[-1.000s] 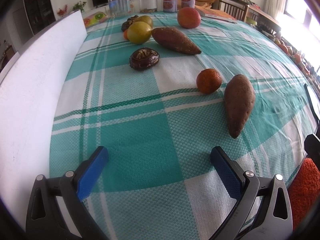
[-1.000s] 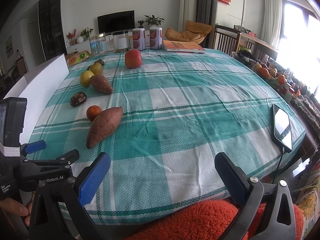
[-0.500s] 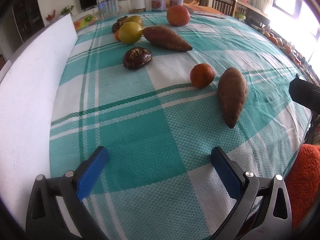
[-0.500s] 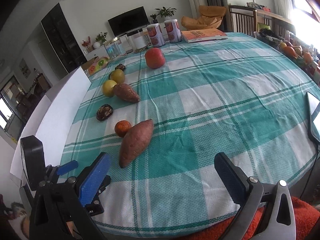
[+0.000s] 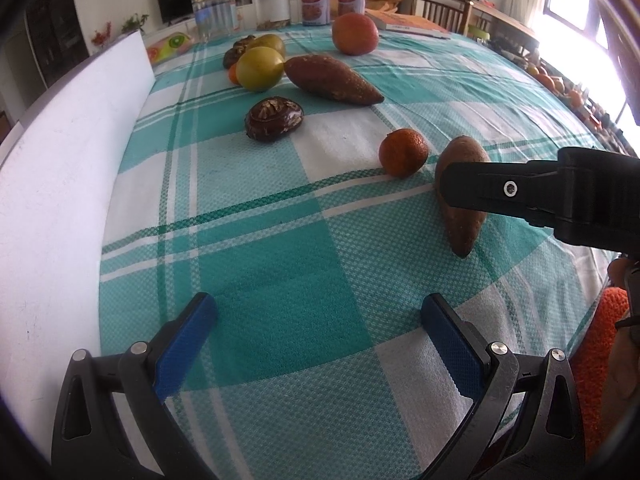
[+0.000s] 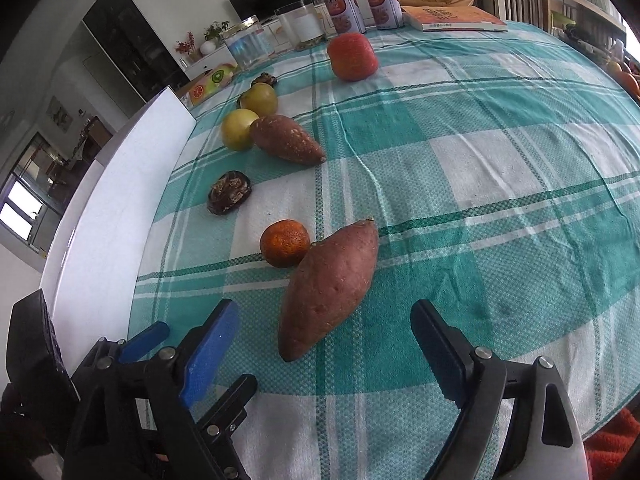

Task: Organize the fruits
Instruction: 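Grasp the sweet potato with the right tool while the left tool nears the small orange, then grasp the small orange with the left tool while the right tool lifts the sweet potato, then carry both fruits into the white box and open both tools, then move both empty tools back over the table, then lower the left tool to the dark brown round fruit while the right tool nears another sweet potato, then grasp the second sweet potato with the right tool and lift it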

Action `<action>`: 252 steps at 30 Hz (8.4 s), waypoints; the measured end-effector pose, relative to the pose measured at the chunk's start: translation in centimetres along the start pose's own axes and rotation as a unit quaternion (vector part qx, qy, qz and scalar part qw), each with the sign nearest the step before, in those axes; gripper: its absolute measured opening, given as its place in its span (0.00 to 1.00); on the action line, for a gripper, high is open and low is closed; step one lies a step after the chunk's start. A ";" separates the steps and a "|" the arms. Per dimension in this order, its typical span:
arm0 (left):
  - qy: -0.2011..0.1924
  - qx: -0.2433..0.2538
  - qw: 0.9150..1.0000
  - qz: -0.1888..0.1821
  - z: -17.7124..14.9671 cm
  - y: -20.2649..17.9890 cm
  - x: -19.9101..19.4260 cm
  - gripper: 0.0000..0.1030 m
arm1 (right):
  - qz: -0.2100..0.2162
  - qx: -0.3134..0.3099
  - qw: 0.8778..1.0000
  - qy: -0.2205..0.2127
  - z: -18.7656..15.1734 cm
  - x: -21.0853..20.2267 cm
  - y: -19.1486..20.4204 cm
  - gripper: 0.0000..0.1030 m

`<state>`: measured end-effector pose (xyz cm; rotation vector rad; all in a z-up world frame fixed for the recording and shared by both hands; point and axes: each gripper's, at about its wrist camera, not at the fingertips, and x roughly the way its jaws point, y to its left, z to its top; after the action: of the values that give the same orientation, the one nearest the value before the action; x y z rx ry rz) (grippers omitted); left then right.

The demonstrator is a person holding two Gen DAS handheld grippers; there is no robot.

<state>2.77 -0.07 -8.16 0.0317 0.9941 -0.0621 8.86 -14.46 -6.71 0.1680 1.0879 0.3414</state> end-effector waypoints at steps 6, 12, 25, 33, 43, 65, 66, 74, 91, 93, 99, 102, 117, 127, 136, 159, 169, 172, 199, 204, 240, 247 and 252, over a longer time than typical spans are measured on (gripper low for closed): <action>0.000 0.000 1.000 0.000 0.0 0.0 0.0 1.00 | -0.011 -0.007 1.000 0.012 0.3 0.9 0.5 0.79; 0.000 0.000 1.000 0.000 0.0 0.0 0.0 1.00 | -0.026 -0.012 0.999 0.020 0.2 1.3 0.7 0.79; -0.006 0.002 1.000 -0.007 0.1 0.2 -0.2 1.00 | -0.065 -0.031 0.997 0.014 0.1 1.2 0.8 0.38; -0.039 -0.021 0.996 -0.073 3.7 1.2 -1.2 0.96 | -0.066 0.007 0.998 -0.010 -0.6 -1.7 -2.8 0.32; -0.005 0.068 0.992 -0.110 7.7 -3.9 3.1 0.33 | -0.053 0.012 0.999 0.003 -0.6 -2.4 -4.5 0.32; -0.094 -0.128 0.980 -0.117 2.8 15.7 -16.5 0.28 | 0.270 0.032 0.961 0.045 3.9 -5.1 5.8 0.34; -0.094 -0.144 0.981 -0.092 2.2 17.5 -16.6 0.28 | 0.290 0.021 0.956 0.044 4.0 -5.3 8.0 0.33; -0.046 -0.263 0.964 0.009 -3.0 26.1 -12.6 0.28 | 0.336 -0.073 0.937 0.063 4.0 -1.3 23.7 0.00; -0.060 -0.248 0.964 0.071 -2.8 26.0 -13.1 0.91 | 0.088 -0.114 0.984 -0.109 2.1 -5.1 13.4 0.93; -0.068 -0.235 0.968 0.053 -2.4 24.4 -13.3 0.91 | 0.015 -0.088 0.983 -0.161 2.0 -5.8 10.1 0.94; -0.080 -0.139 0.986 -0.036 0.5 16.2 -13.7 0.92 | -0.187 -0.026 0.964 -0.189 2.8 -7.9 0.9 0.98; -0.076 -0.083 0.990 -0.083 2.0 11.0 -13.3 0.94 | -0.339 -0.064 0.925 -0.159 4.1 -9.3 -1.3 0.98; -0.059 -0.025 0.998 -0.004 5.2 2.0 0.2 0.94 | -0.121 0.031 0.986 -0.113 1.0 -4.2 -5.0 1.00; -0.038 -0.040 0.998 0.014 5.7 3.7 2.9 0.97 | -0.111 0.030 0.988 -0.106 2.6 0.3 -4.9 1.00; -0.035 -0.036 0.999 0.020 5.7 3.3 3.0 0.99 | -0.137 0.033 0.986 -0.083 2.6 1.5 -5.2 1.00; -0.035 -0.037 0.999 0.020 5.7 3.3 3.0 0.99 | -0.179 -0.001 0.982 -0.064 2.4 2.4 -4.1 1.00; -0.026 -0.049 0.998 0.004 6.7 4.0 3.4 0.99 | -0.179 -0.002 0.982 -0.063 2.4 2.4 -4.0 1.00; -0.021 -0.083 0.996 -0.004 8.0 4.7 4.0 0.98 | -0.180 -0.002 0.982 -0.064 2.4 2.4 -4.0 1.00; -0.035 -0.045 0.998 0.038 6.4 5.1 3.2 0.85 | -0.180 -0.002 0.982 -0.064 2.4 2.4 -4.0 1.00; -0.035 -0.060 0.997 0.041 6.4 5.7 3.6 0.94 | -0.181 -0.002 0.981 -0.064 2.4 2.4 -3.9 1.00; -0.033 -0.057 0.997 0.040 6.4 5.6 3.7 0.99 | -0.176 -0.005 0.983 -0.059 2.4 2.4 -4.1 1.00; -0.033 -0.057 0.997 0.040 6.4 5.6 3.7 0.99 | -0.073 -0.028 0.996 -0.042 6.6 2.0 -2.1 1.00; -0.033 -0.057 0.997 0.040 6.4 5.6 3.7 0.99 | -0.041 -0.126 0.991 -0.004 11.3 5.7 3.1 0.99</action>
<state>10.55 5.01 -7.77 -0.0355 0.9282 0.0666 20.70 -9.18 -5.32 -0.0995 1.0309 0.4008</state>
